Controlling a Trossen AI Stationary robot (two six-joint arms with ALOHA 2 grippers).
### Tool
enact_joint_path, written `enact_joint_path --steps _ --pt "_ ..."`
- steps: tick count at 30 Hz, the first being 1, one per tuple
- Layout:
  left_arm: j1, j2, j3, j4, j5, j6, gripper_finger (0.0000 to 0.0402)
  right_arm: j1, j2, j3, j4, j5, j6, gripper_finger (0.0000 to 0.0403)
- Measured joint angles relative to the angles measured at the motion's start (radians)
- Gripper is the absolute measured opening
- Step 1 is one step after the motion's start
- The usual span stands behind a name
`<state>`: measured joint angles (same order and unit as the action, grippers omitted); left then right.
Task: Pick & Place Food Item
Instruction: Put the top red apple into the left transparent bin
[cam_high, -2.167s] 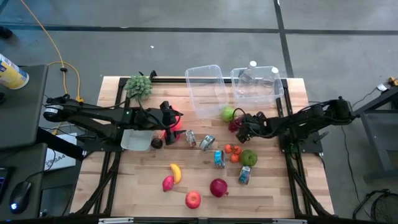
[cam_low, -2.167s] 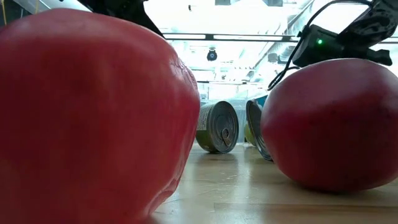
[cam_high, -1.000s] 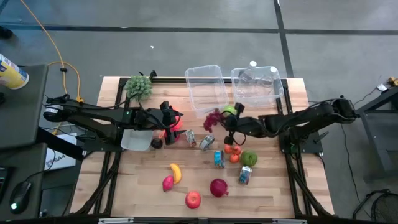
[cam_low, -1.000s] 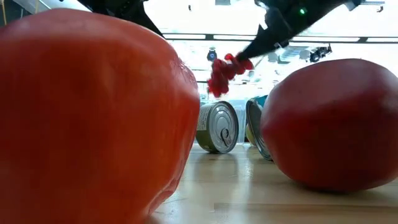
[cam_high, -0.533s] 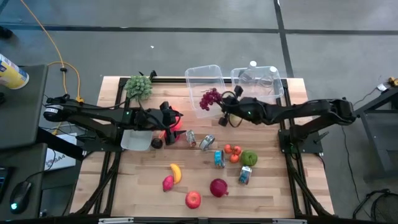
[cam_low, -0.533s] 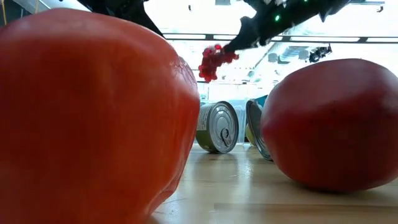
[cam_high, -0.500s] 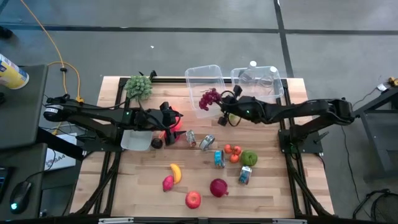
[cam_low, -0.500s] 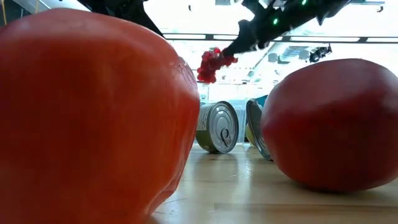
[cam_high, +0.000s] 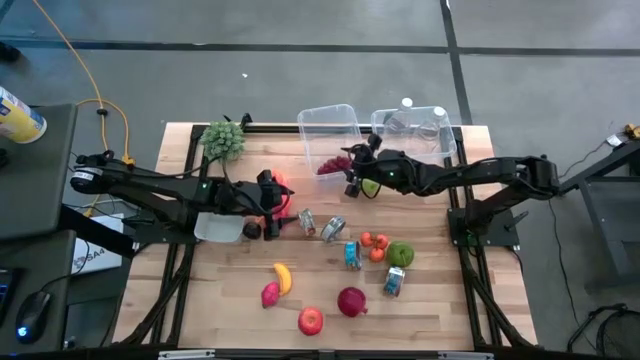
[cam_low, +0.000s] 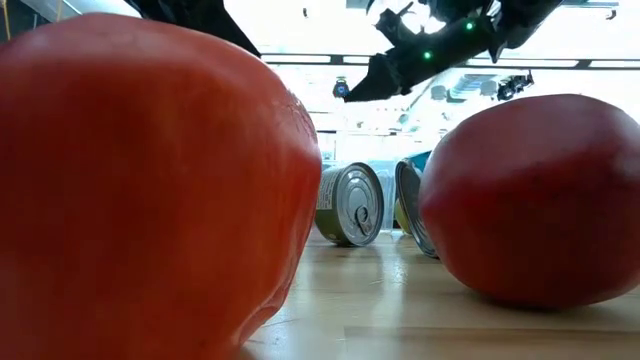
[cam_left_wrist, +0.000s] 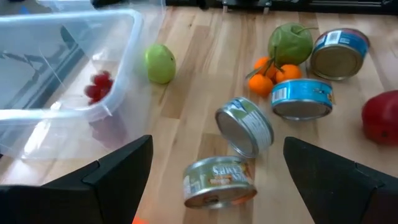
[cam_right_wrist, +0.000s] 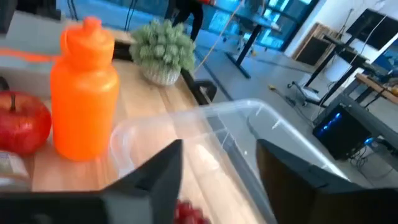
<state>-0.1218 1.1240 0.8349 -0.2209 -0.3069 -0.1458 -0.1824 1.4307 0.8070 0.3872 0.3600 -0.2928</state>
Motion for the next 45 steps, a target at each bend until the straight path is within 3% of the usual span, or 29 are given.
enact_joint_path --steps 5,11,21,28,37,45 --pt "-0.009 0.0 0.0 -0.061 0.0 -0.036 0.0351 0.041 -0.005 0.0 0.065 -0.001 0.001 0.0274" --pt "-0.045 0.0 0.0 -0.141 -0.002 -0.058 0.0351 0.14 -0.008 0.0 0.07 -0.001 -0.036 0.0306" --pt "-0.169 0.006 -0.003 -0.178 -0.013 -0.083 0.0351 0.311 -0.008 0.0 0.045 -0.003 -0.114 0.0308" --pt "-0.224 0.085 -0.008 -0.274 -0.009 -0.167 0.0351 0.368 -0.008 0.0 -0.011 -0.004 -0.107 0.0307" --pt "-0.182 0.188 -0.008 -0.301 -0.089 -0.172 0.0351 0.399 -0.008 0.0 -0.1 -0.004 -0.094 0.0307" --pt "-0.131 0.18 -0.007 -0.357 -0.071 -0.227 0.0351 0.399 -0.008 0.0 -0.099 -0.005 -0.094 0.0307"
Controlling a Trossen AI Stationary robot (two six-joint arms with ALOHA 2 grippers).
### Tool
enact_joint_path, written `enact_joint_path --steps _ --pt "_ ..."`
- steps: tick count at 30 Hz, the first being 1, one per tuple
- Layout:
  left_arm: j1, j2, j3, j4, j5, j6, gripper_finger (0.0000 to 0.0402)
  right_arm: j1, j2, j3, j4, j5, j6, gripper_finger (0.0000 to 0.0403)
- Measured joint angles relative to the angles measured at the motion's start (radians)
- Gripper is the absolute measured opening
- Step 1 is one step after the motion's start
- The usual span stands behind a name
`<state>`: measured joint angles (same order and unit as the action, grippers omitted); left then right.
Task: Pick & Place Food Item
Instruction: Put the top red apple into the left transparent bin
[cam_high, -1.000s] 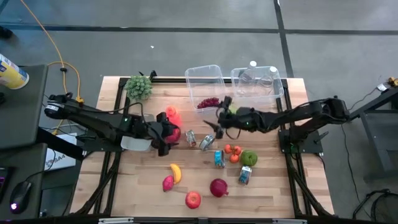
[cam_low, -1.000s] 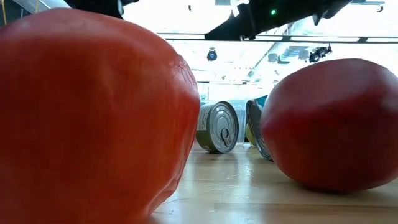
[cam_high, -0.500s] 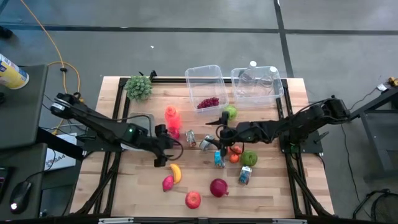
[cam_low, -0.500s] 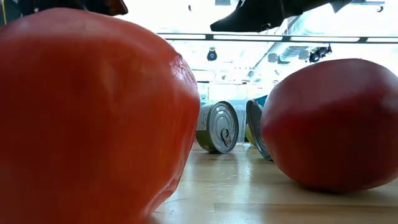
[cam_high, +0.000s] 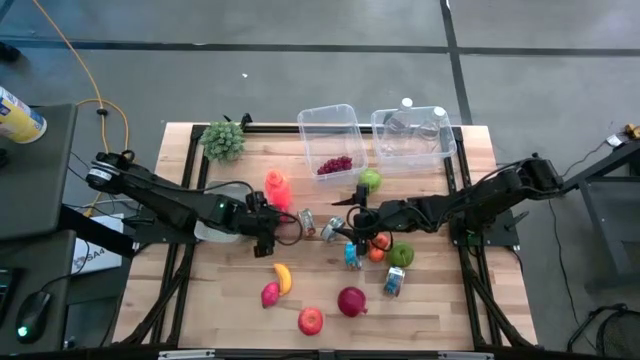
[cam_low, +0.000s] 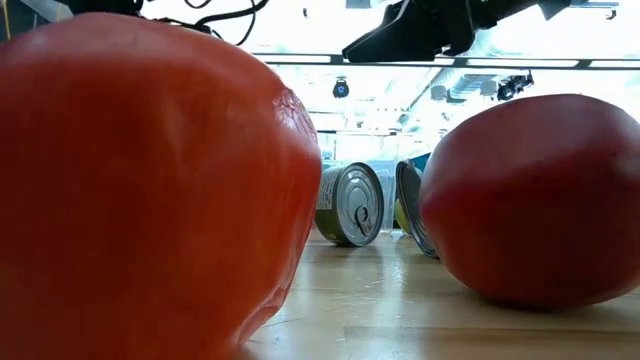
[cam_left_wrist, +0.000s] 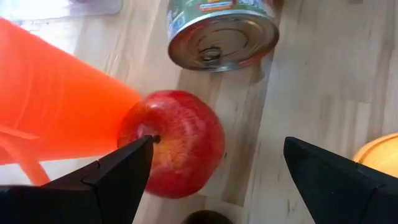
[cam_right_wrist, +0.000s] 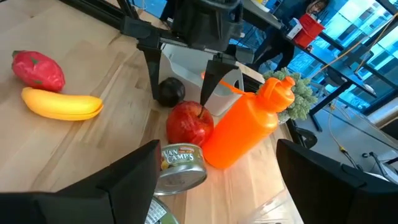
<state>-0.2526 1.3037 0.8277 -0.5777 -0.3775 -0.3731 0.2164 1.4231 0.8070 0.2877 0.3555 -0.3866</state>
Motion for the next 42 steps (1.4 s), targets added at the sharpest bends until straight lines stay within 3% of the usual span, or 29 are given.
enact_joint_path --steps 13,20,25,42 --pt "0.061 -0.002 0.0 -0.065 -0.004 -0.046 0.0351 0.0 0.0 0.0 -0.019 -0.041 0.001 0.0307" --pt "0.062 -0.002 0.0 -0.049 -0.064 -0.009 0.0351 -0.007 0.0 0.0 -0.017 -0.043 0.001 0.0307" --pt "0.069 -0.002 0.0 -0.051 -0.019 -0.007 0.0347 -0.008 0.0 0.0 -0.015 -0.045 0.001 0.0307" --pt "0.069 -0.002 0.0 -0.041 0.004 0.006 0.0255 -0.008 0.0 0.0 -0.016 -0.045 0.001 0.0307"
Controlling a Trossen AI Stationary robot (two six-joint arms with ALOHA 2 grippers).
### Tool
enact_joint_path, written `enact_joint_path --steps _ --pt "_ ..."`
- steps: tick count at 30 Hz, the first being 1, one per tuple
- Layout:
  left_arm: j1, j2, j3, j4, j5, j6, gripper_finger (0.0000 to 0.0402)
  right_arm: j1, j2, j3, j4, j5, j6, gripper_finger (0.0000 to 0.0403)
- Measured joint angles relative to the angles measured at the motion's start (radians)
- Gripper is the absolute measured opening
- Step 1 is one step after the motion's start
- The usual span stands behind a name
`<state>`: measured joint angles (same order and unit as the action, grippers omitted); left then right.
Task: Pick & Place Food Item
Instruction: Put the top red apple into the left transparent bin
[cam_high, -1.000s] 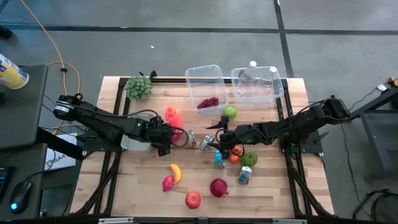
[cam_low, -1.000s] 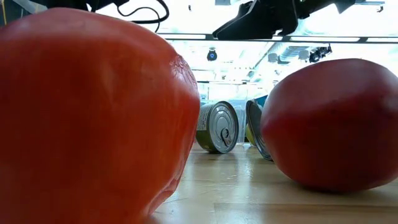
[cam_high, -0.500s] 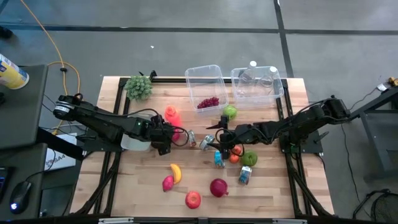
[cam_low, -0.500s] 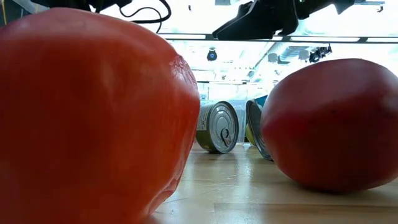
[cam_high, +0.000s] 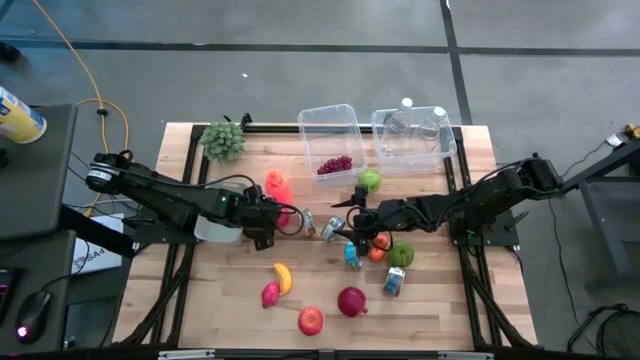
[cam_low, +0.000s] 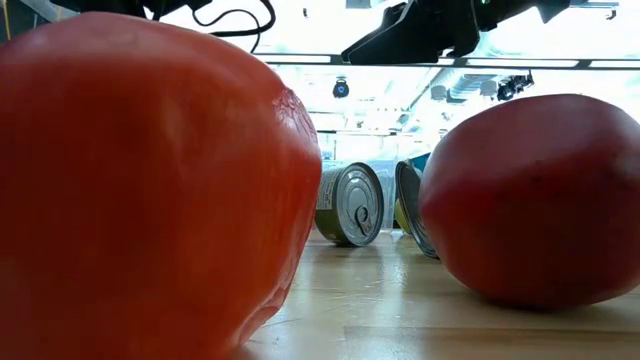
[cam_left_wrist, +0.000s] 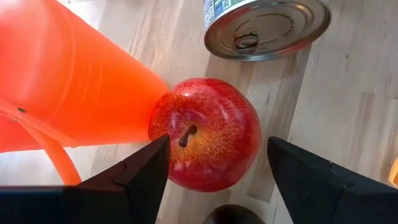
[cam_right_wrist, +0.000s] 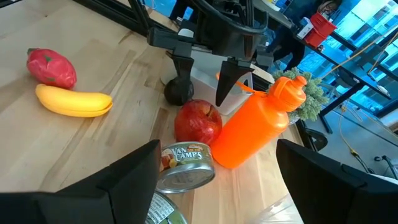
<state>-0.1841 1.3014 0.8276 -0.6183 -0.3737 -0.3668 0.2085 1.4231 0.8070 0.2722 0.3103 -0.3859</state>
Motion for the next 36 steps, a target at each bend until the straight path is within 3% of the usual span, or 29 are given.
enact_joint_path --steps 9,15,36 --pt "0.059 0.0 0.0 0.01 0.013 -0.037 0.025 0.0 0.0 0.0 0.0 0.0 0.0 0.0307" --pt "0.11 0.0 0.0 -0.006 0.093 -0.058 0.025 0.0 0.0 0.0 -0.002 0.0 0.0 0.0307" --pt "0.111 0.0 0.0 -0.002 0.113 -0.056 0.025 0.0 0.0 0.0 -0.004 0.0 0.0 0.0307"
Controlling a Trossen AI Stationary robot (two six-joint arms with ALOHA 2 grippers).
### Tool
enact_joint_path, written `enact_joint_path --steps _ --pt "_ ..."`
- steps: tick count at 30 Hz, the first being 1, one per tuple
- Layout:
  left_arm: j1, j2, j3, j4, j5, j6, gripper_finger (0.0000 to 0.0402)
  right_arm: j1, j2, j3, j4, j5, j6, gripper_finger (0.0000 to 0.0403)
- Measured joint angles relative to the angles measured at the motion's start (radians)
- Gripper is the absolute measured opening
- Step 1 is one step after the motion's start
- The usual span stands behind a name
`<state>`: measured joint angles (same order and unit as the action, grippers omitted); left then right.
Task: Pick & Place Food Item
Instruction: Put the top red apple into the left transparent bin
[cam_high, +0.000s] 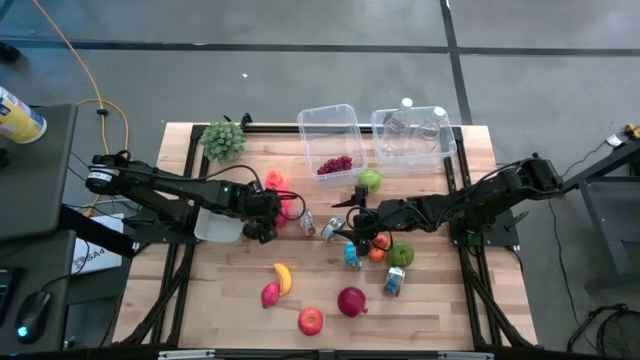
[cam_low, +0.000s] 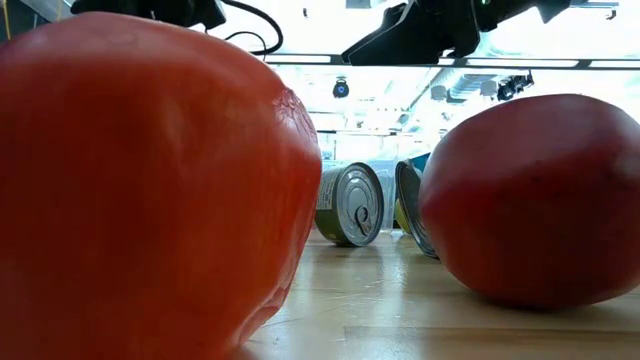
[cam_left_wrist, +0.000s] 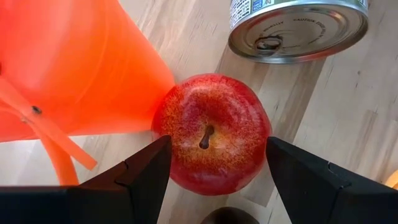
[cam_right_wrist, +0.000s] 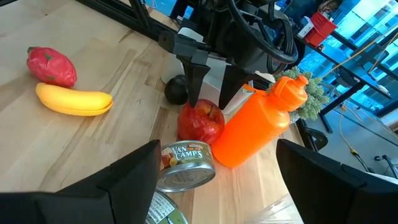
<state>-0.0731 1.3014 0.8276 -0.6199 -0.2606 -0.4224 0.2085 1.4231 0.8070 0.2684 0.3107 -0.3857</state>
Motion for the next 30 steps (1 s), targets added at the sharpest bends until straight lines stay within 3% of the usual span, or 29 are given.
enact_joint_path --steps 18,30 --pt "-0.002 0.068 0.003 0.043 -0.012 0.014 0.0253 0.0 0.0 0.0 0.001 0.0 0.0 0.0307" --pt "-0.026 0.072 0.0 0.052 -0.029 0.007 0.0331 0.0 0.0 0.0 -0.001 0.0 0.0 0.0307"
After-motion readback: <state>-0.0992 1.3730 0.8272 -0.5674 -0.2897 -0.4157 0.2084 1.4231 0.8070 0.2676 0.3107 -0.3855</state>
